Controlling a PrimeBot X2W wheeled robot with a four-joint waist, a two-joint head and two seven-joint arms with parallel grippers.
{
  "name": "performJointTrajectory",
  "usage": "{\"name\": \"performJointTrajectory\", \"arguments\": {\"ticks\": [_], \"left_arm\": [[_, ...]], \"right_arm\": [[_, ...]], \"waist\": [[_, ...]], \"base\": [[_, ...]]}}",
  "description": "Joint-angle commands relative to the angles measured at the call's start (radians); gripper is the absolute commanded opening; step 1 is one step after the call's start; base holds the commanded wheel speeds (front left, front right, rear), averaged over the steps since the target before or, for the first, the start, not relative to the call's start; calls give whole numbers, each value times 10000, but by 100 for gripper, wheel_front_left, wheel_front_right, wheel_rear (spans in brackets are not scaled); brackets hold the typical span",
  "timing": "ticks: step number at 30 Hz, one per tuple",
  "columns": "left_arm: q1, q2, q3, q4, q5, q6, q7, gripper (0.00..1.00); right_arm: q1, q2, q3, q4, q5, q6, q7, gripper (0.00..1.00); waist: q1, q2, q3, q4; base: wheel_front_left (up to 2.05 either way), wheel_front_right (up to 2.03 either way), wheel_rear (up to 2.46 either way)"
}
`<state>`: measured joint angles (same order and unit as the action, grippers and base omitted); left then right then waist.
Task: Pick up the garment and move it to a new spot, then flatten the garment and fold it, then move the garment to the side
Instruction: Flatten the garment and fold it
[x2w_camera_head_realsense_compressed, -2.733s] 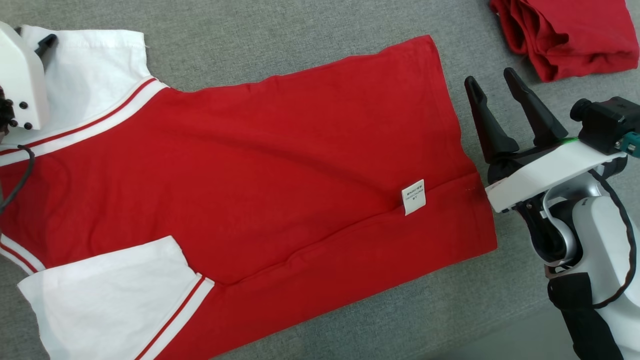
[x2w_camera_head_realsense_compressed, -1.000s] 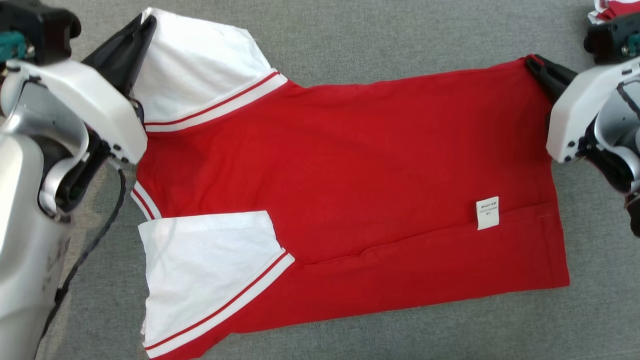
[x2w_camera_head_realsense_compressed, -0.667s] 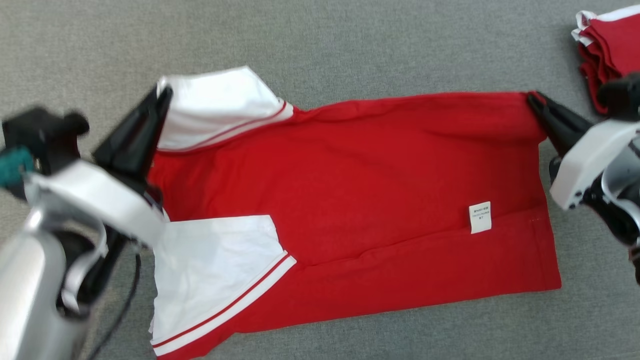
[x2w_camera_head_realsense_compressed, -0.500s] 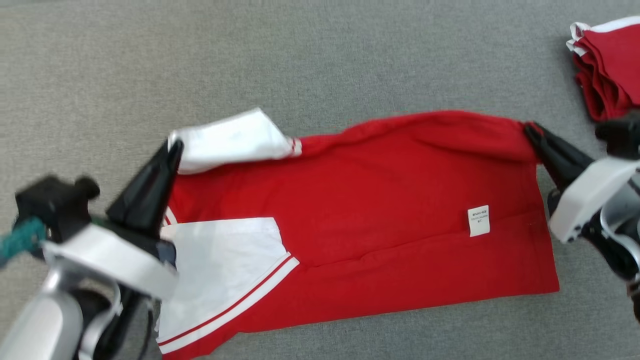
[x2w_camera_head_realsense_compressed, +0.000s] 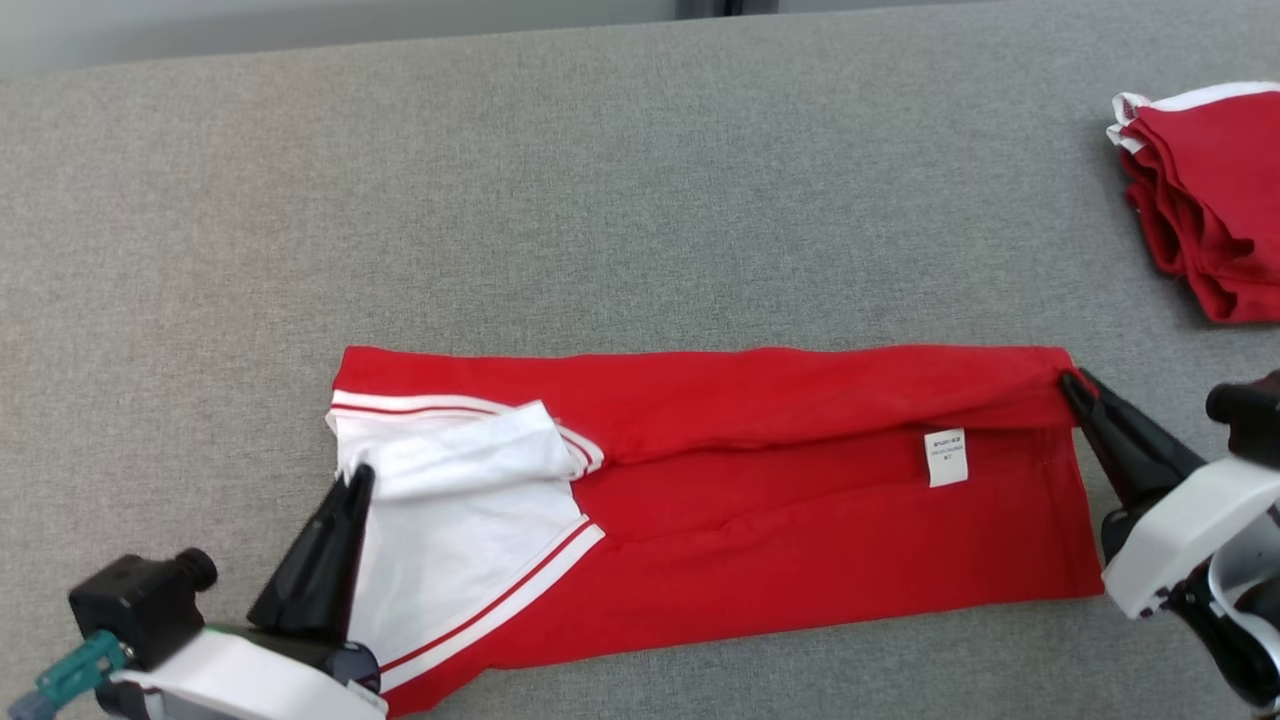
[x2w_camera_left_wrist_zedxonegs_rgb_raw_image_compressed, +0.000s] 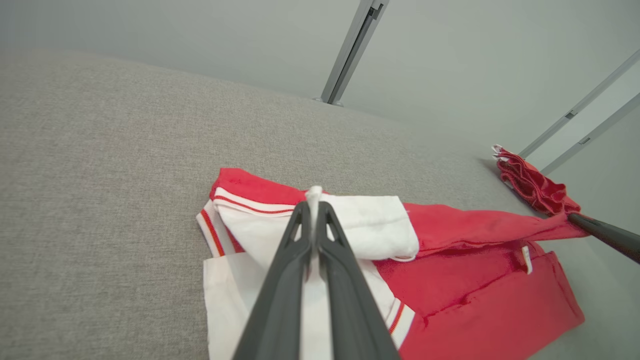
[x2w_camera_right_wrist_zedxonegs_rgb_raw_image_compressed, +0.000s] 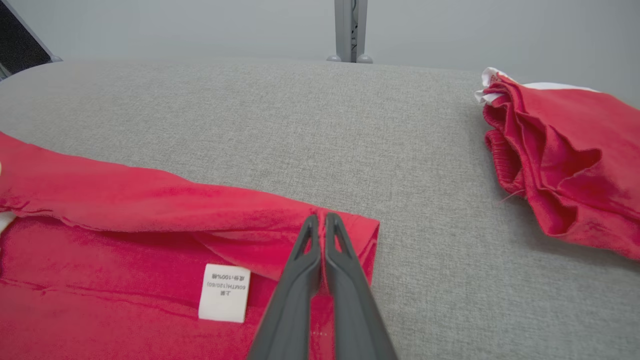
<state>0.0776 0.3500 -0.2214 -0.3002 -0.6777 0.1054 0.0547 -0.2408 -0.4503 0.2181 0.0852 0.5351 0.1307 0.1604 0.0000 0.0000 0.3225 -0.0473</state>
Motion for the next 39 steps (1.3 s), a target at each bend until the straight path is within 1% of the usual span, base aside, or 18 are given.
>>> {"name": "performJointTrajectory", "arguments": {"ticks": [1, 4, 5, 6, 7, 8, 10, 12, 18, 21, 27, 32, 36, 39], "left_arm": [[205, -37, 29, 51, -123, -70, -85, 0], [497, -101, -99, 196, -305, -190, -132, 0], [580, -137, -130, 253, -353, -234, -150, 15], [661, -153, -141, 312, -371, -259, -207, 61], [740, -190, -135, 348, -429, -270, -254, 100], [820, -217, -121, 376, -470, -292, -315, 100], [1037, -257, -166, 361, -638, -410, -357, 100], [1396, -187, -101, 282, -789, -423, -369, 100], [1856, -72, 284, 78, -777, -193, -677, 100], [1590, -234, 281, 106, -651, -138, -901, 100], [975, -557, -4, 692, -67, -125, -1529, 100], [535, -786, -248, 1287, 338, -128, -1967, 100], [116, -997, -520, 1975, 706, -173, -2362, 100], [-116, -1152, -557, 2525, 922, -105, -2640, 100]], "right_arm": [[280, 64, -128, -192, -154, 1, 65, 0], [660, 185, -244, -485, -404, 1, 83, 0], [807, 226, -267, -554, -476, 1, 60, 13], [939, 269, -281, -602, -554, 1, 32, 36], [1057, 315, -302, -633, -632, 1, -2, 64], [1191, 365, -321, -659, -670, 1, -54, 100], [1467, 453, -327, -737, -702, 1, -150, 100], [1887, 554, -408, -761, -637, 1, -302, 100], [2682, 754, -648, -889, -524, 1, -327, 100], [2876, 883, -897, -830, -499, 1, -417, 100], [2626, 1411, -1563, -588, -741, 1, -667, 100], [2370, 1694, -1798, -301, -885, 1, -732, 100], [2071, 1985, -2011, 165, -1056, 1, -752, 100], [1842, 2267, -2103, 598, -1250, 1, -766, 100]], "waist": [[0, 0, -100, -13], [0, 0, -246, -19], [0, 0, -299, -18], [0, 0, -354, -17], [0, 0, -406, -14], [0, 0, -452, -10], [0, 0, -547, -7], [0, 0, -677, -23], [0, 0, -895, -74], [0, 0, -1014, -131], [0, 0, -1312, -246], [0, 0, -1552, -230], [0, 0, -1788, -154], [0, 0, -1928, -61]], "base": [[0, 0, 0], [0, 0, 0], [0, 0, 0], [0, 0, 0], [0, 0, 0], [0, 0, 0], [0, 0, 0], [0, 0, 0], [0, 0, 0], [0, 0, 0], [0, 0, 0], [0, 0, 0], [0, 0, 0], [0, 0, 0]]}}
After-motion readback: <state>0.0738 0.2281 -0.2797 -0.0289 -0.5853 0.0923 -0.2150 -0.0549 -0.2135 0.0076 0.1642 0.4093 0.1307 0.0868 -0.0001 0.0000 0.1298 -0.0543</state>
